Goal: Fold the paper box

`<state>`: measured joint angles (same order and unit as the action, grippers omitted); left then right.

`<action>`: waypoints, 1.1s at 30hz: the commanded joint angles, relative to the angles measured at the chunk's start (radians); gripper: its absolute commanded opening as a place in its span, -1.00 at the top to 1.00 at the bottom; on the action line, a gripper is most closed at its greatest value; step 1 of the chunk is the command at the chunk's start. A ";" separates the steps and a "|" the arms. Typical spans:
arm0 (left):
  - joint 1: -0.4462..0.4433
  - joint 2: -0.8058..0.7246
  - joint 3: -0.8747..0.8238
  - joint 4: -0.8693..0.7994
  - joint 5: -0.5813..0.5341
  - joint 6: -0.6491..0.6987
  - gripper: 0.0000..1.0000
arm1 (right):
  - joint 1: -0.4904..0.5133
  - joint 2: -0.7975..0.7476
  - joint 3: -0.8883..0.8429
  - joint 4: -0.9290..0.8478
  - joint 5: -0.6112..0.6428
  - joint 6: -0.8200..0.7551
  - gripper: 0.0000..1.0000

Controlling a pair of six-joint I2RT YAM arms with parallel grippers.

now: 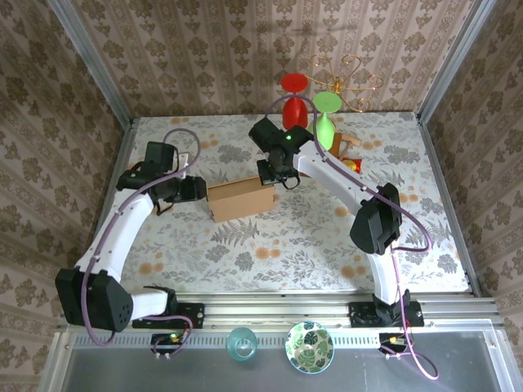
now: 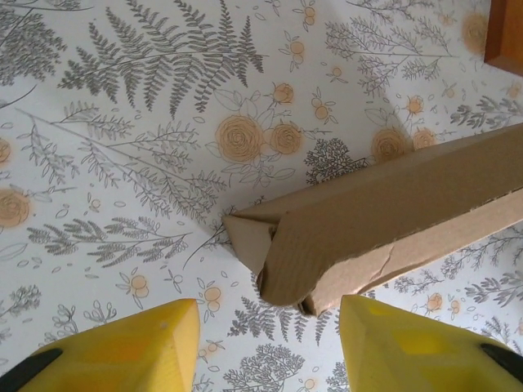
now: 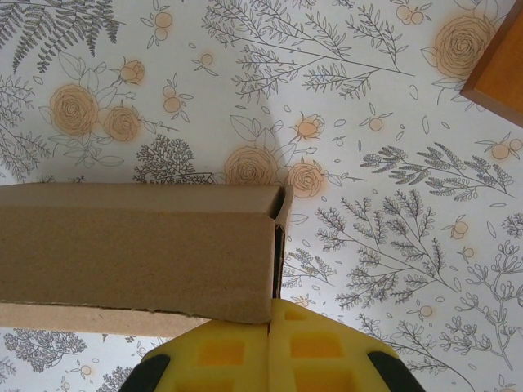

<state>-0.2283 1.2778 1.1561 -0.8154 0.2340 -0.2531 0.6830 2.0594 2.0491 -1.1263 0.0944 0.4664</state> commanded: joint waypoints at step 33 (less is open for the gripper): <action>-0.106 0.068 -0.030 0.114 -0.176 0.036 0.62 | -0.019 0.034 0.023 -0.050 -0.064 -0.017 1.00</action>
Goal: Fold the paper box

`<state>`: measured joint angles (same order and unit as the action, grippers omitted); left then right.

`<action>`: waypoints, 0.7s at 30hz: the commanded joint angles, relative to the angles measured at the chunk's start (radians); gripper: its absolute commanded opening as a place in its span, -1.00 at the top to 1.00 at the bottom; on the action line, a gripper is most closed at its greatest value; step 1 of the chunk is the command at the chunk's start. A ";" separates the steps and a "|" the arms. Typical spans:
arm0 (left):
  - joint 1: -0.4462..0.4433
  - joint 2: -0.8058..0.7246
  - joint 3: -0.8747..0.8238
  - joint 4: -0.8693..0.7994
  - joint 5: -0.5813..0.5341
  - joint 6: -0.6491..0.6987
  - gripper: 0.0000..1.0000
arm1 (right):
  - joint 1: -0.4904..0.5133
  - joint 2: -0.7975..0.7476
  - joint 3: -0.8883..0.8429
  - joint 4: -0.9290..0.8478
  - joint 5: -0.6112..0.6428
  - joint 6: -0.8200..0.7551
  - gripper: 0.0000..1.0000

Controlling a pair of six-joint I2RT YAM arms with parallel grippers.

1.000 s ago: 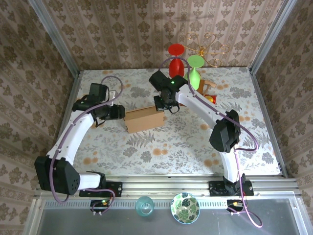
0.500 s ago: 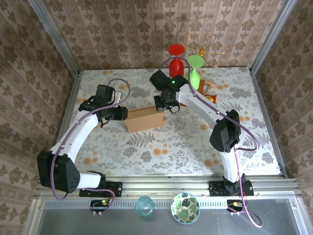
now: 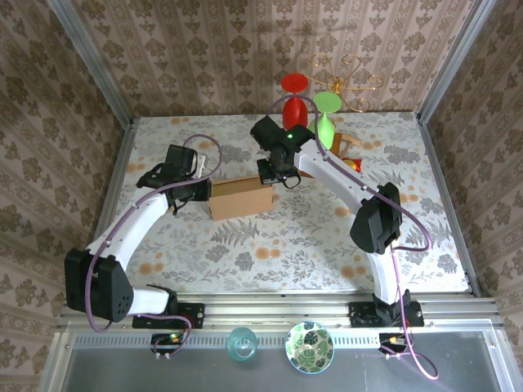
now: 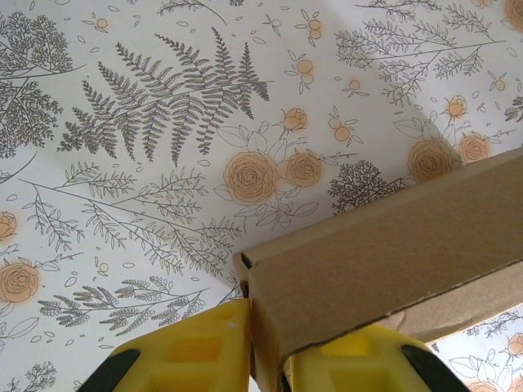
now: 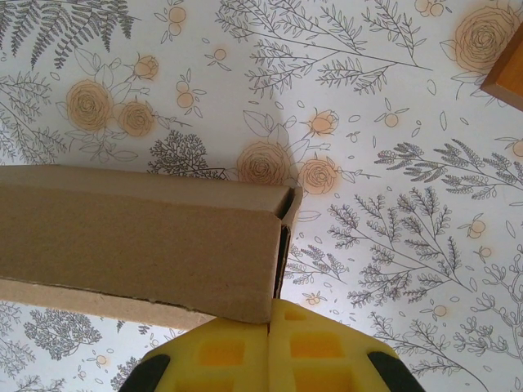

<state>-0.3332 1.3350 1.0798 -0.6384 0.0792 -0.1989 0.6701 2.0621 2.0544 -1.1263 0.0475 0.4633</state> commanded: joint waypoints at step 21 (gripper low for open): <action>0.003 0.130 0.223 -0.273 0.059 -0.171 0.92 | -0.006 0.030 0.013 -0.050 -0.021 -0.015 1.00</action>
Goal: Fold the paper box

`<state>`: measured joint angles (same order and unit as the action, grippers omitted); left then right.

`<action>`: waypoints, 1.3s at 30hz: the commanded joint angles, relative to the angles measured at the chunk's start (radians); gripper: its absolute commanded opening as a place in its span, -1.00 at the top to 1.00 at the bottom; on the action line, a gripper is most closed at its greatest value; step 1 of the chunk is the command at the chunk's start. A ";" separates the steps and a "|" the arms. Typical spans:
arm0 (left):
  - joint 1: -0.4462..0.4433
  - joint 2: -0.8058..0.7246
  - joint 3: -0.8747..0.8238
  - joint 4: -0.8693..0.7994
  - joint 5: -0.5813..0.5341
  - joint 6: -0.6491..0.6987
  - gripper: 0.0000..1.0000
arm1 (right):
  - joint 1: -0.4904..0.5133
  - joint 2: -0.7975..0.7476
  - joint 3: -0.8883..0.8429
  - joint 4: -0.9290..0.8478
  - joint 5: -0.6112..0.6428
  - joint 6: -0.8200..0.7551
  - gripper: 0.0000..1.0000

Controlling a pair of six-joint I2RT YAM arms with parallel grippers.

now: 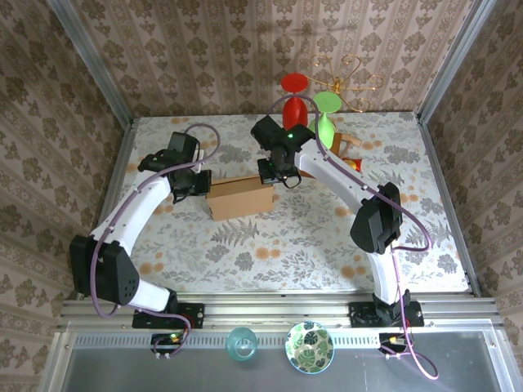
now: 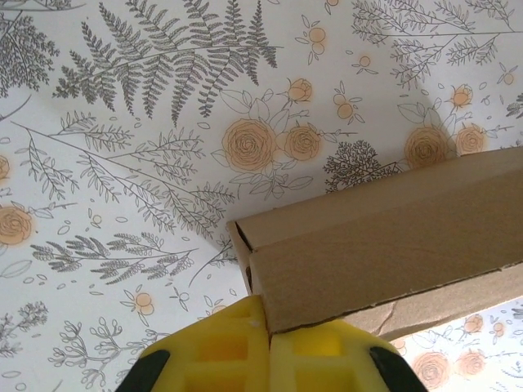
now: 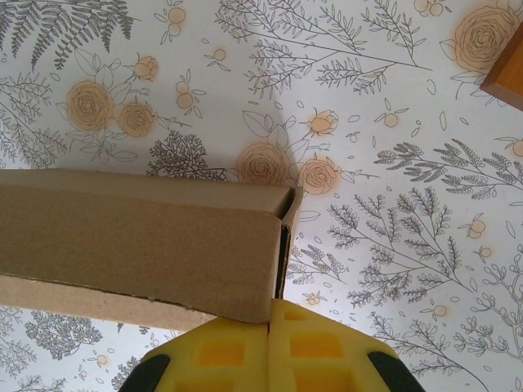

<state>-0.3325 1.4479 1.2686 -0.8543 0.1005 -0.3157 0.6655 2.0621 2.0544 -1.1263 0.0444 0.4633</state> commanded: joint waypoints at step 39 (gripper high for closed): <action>-0.018 -0.130 -0.241 0.183 0.013 -0.054 1.00 | -0.001 -0.066 -0.177 0.113 -0.001 -0.064 1.00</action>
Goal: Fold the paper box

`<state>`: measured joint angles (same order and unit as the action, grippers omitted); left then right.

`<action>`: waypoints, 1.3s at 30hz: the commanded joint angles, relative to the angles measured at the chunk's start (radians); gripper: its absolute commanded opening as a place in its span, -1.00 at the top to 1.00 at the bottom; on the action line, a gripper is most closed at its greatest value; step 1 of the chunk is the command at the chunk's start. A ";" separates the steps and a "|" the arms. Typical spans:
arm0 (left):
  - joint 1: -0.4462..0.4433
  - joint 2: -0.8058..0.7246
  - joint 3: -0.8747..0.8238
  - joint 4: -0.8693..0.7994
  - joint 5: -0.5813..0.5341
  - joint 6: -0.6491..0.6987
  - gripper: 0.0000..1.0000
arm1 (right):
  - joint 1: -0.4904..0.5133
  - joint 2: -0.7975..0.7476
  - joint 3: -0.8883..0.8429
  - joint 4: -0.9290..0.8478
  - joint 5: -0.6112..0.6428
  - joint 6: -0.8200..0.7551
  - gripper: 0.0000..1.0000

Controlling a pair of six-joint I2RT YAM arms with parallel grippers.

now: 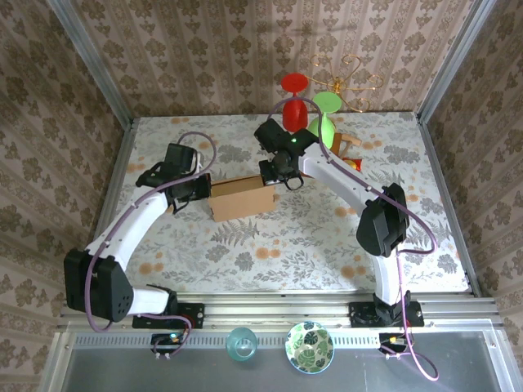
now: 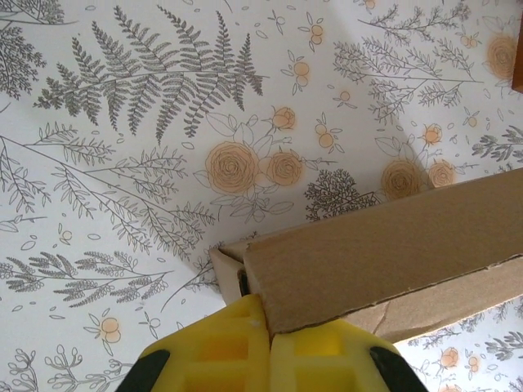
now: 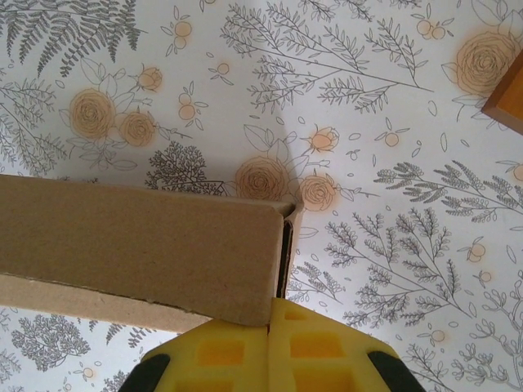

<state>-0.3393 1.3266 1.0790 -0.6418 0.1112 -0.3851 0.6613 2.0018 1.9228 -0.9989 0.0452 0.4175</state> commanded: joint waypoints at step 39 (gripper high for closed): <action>-0.110 -0.099 -0.192 0.070 -0.166 0.006 1.00 | -0.164 -0.387 -0.670 0.738 -0.443 1.214 -0.38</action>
<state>-0.4389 1.2144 0.9146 -0.4702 -0.0650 -0.3645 0.4892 1.6165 1.2846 -0.4149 -0.3229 1.4410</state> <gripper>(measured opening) 0.060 0.691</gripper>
